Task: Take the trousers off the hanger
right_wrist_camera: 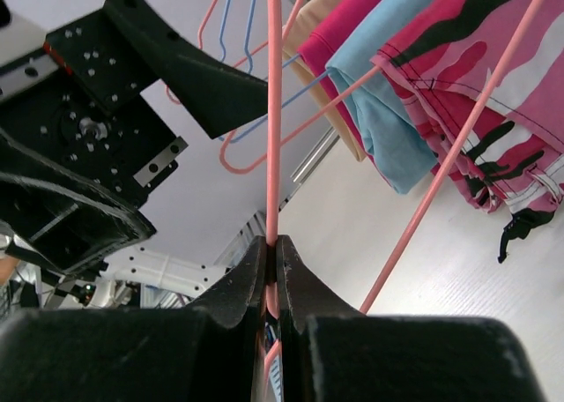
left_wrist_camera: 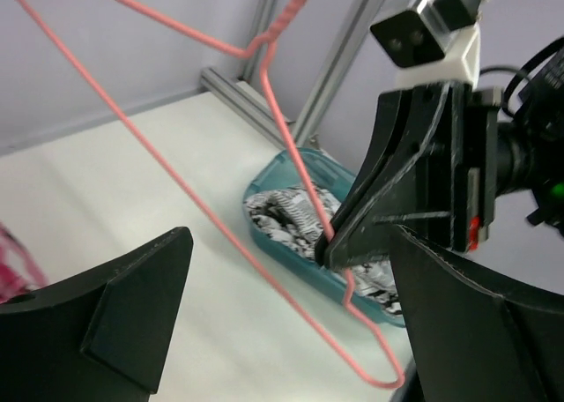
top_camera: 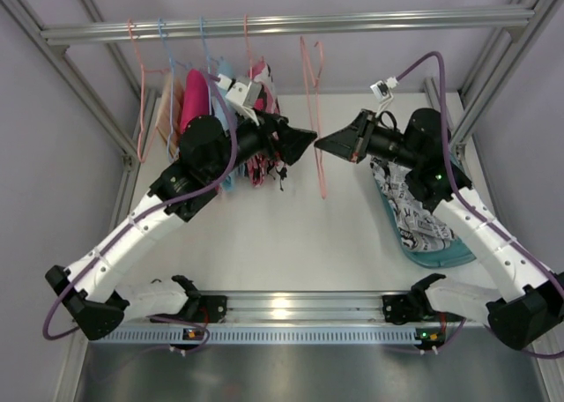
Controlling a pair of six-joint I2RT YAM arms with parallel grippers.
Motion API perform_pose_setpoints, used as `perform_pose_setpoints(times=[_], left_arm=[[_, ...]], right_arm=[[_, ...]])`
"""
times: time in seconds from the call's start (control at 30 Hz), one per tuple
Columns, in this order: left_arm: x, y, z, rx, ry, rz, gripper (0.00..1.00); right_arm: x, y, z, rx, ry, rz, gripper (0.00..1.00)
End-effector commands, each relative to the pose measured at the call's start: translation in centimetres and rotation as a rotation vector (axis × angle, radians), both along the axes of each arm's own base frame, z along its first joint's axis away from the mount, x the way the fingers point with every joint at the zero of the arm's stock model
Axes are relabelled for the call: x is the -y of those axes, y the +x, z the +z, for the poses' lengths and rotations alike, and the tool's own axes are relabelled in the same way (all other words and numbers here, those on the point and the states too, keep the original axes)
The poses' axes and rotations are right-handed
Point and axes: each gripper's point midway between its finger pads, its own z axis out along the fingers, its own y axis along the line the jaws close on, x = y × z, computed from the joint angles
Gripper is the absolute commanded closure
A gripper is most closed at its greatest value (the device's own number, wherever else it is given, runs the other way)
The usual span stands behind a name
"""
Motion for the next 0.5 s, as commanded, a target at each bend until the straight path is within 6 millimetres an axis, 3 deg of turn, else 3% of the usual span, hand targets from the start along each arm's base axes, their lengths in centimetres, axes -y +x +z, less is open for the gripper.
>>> perform_pose_setpoints(times=[0.0, 0.17, 0.2, 0.3, 0.4, 0.47], left_arm=[[-3.0, -0.1, 1.2, 0.177, 0.097, 0.093, 0.01], [-5.8, -0.7, 3.4, 0.353, 0.176, 0.163, 0.02], [-6.8, -0.3, 3.5, 0.353, 0.188, 0.214, 0.01], [-8.2, -0.5, 5.0, 0.296, 0.119, 0.236, 0.01], [-11.4, 0.3, 6.5, 0.27, 0.055, 0.291, 0.01], [-12.5, -0.3, 7.6, 0.28, 0.018, 0.301, 0.01]], right_arm=[[0.1, 0.7, 3.6, 0.036, 0.038, -0.022, 1.0], [-0.5, 2.8, 3.8, -0.009, 0.004, -0.057, 1.0], [-0.6, 3.2, 4.4, -0.01, 0.009, -0.068, 1.0], [-1.0, 4.7, 3.3, -0.096, 0.0, -0.087, 1.0], [-1.5, 6.1, 3.5, -0.147, 0.012, -0.091, 1.0], [-2.0, 7.1, 3.2, -0.164, 0.016, -0.09, 1.0]])
